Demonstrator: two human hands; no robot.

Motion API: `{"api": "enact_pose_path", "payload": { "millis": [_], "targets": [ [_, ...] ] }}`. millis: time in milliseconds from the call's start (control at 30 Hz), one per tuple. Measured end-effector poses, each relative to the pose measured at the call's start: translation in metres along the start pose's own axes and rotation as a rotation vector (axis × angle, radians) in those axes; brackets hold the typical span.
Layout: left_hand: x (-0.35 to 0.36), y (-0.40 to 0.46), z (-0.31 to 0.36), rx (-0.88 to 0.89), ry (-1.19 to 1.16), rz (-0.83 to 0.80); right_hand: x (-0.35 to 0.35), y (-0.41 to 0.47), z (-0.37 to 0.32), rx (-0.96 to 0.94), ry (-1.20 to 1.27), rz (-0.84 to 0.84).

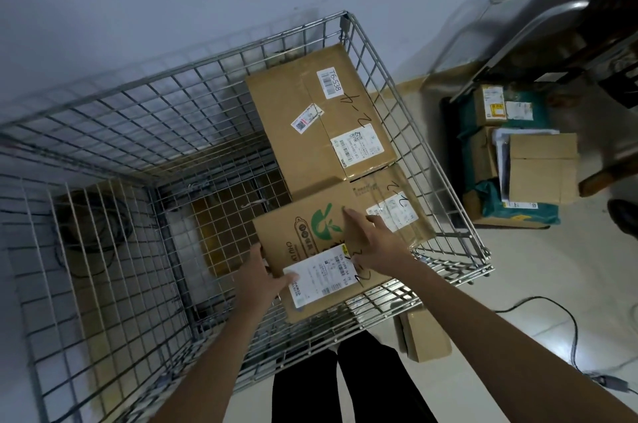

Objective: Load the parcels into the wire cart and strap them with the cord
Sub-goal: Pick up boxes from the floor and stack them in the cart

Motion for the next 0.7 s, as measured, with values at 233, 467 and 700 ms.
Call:
{"api": "enact_pose_path", "payload": {
  "millis": [233, 467, 700],
  "targets": [
    [-0.007, 0.004, -0.003, -0.072, -0.055, -0.077, -0.012, -0.012, -0.032, 0.021, -0.352, 0.084],
    [-0.030, -0.006, -0.014, -0.158, -0.189, -0.148, -0.009, -0.021, -0.055, 0.027, -0.403, 0.101],
    [-0.034, -0.002, -0.025, -0.201, -0.321, -0.174, -0.003, -0.013, -0.098, -0.116, -0.563, 0.273]
  ]
}}
Point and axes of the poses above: each hand's wrist, its own y-axis towards the middle knuckle, its own x-axis out of the palm, z = x × y, the point moved 3 cm from there along y, towards the middle knuckle, and after that the axes turned 9 degrees about -y, right-handed, at the moved point
